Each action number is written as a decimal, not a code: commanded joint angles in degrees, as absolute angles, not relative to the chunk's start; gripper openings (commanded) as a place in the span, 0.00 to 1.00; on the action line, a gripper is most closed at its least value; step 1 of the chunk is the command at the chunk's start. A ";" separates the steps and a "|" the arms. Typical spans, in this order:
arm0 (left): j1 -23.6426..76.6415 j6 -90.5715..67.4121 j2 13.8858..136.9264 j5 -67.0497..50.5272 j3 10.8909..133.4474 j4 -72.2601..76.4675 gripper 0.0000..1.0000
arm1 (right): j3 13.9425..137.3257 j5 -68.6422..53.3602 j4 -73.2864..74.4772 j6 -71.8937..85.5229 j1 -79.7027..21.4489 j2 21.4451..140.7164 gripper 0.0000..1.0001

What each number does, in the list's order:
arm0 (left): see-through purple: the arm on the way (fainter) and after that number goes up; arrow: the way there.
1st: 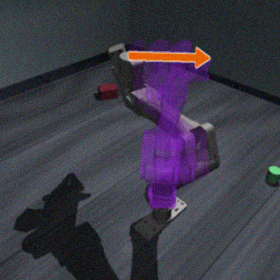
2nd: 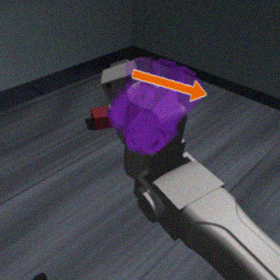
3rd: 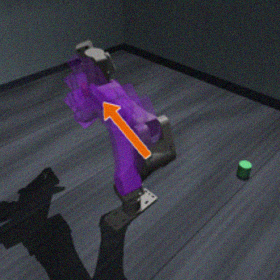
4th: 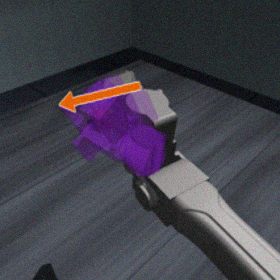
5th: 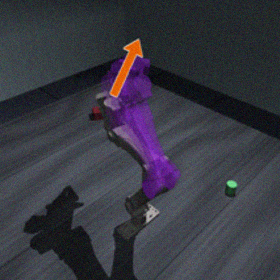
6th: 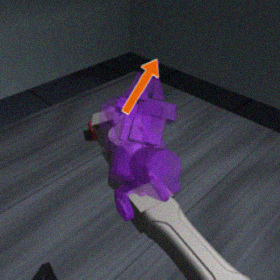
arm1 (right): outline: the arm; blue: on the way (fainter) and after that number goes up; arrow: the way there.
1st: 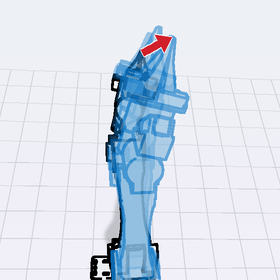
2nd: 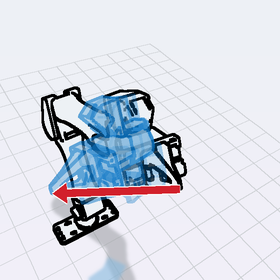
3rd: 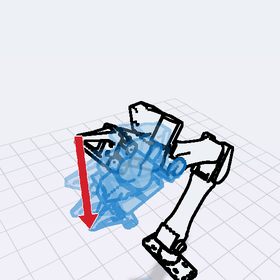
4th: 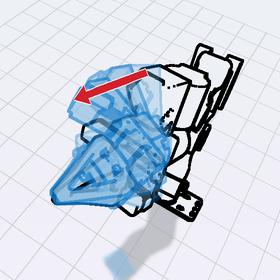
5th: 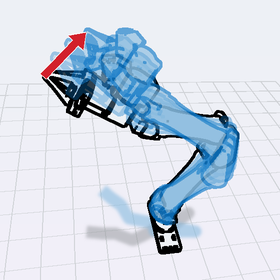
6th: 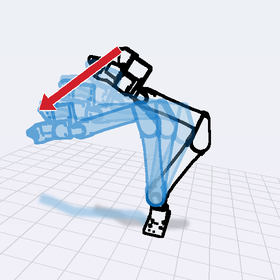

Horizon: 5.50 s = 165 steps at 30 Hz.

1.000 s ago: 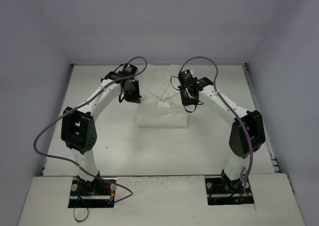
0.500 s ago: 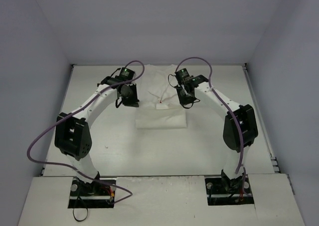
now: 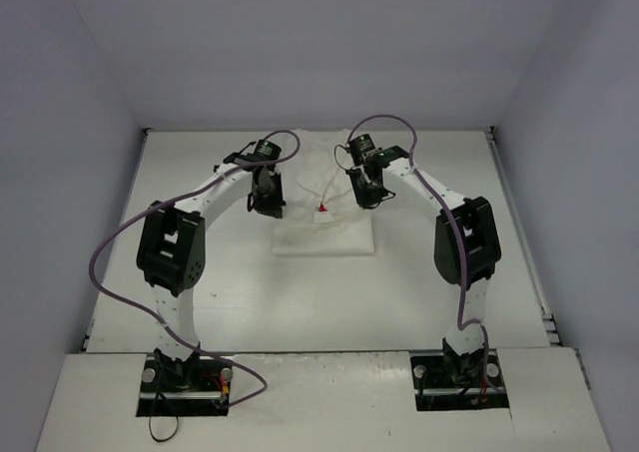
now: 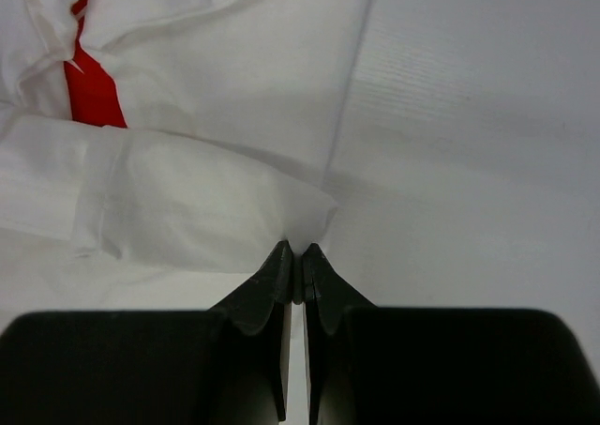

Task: Fold and stack the t-shirts
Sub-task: Fold the folded rectangular tshirt in 1/3 of the way, then grab one side of the 2/3 rectangular tshirt with both arms

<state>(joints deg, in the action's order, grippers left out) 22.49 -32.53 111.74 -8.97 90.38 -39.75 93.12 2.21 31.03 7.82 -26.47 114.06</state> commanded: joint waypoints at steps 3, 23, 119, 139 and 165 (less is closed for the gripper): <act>20.51 -32.81 112.97 -9.14 97.65 -37.71 0.00 | 98.38 0.53 30.47 5.68 -24.26 117.57 0.00; 16.26 -29.04 116.89 -11.43 116.02 -37.71 0.52 | 119.29 -6.04 30.59 -4.13 -18.65 123.11 0.40; 26.10 -42.28 109.05 -7.93 67.92 -22.48 0.06 | 47.51 -2.20 -5.80 30.89 -24.74 99.73 0.54; 26.60 -38.67 97.68 -9.43 54.73 -23.06 0.17 | 36.65 -1.55 -6.15 31.38 -26.16 90.12 0.00; 34.28 -47.98 103.62 -8.02 54.88 -24.86 0.44 | 33.51 -2.21 -6.33 34.62 -29.97 85.02 0.00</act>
<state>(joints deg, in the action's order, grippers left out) 33.36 -45.94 98.60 -8.49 59.02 -21.61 35.70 -3.16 -12.38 33.79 -28.74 86.45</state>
